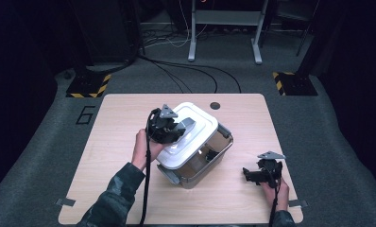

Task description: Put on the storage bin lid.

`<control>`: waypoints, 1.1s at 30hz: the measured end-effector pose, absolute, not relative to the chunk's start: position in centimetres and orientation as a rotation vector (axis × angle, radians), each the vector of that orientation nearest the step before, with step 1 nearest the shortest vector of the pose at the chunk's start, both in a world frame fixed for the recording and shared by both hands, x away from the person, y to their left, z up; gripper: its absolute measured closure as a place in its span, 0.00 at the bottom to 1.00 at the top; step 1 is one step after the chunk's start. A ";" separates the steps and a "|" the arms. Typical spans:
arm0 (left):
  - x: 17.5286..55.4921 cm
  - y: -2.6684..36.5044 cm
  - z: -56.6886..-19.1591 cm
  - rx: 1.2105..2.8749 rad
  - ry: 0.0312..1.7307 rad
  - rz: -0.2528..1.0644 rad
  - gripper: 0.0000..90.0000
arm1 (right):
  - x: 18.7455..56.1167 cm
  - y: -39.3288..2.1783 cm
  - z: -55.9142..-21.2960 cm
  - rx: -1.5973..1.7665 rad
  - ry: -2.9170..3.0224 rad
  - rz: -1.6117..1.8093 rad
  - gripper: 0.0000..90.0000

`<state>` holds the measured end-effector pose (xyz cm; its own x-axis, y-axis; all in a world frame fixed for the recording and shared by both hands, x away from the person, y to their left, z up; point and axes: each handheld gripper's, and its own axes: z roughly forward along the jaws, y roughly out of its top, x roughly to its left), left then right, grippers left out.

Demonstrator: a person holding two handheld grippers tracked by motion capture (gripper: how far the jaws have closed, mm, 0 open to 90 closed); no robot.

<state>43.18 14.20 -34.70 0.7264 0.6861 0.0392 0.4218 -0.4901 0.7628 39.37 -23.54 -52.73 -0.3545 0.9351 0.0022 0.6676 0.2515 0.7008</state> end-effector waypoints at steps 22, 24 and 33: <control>42.8 11.4 -36.7 2.186 0.777 0.347 0.75 | 39.4 -23.5 -52.7 1.461 2.111 0.867 0.00; 42.7 11.2 -36.9 2.182 0.775 0.338 0.75 | 39.4 -23.5 -52.7 1.461 2.111 0.867 0.00; 42.3 10.7 -37.2 2.164 0.768 0.324 0.75 | 39.4 -23.5 -52.7 1.461 2.111 0.867 0.00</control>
<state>42.34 10.74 -37.18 0.7831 0.6215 -0.0233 0.4167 -0.4965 0.7615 39.37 -23.53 -52.73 -0.3531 0.9356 0.0029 0.6676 0.2498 0.7013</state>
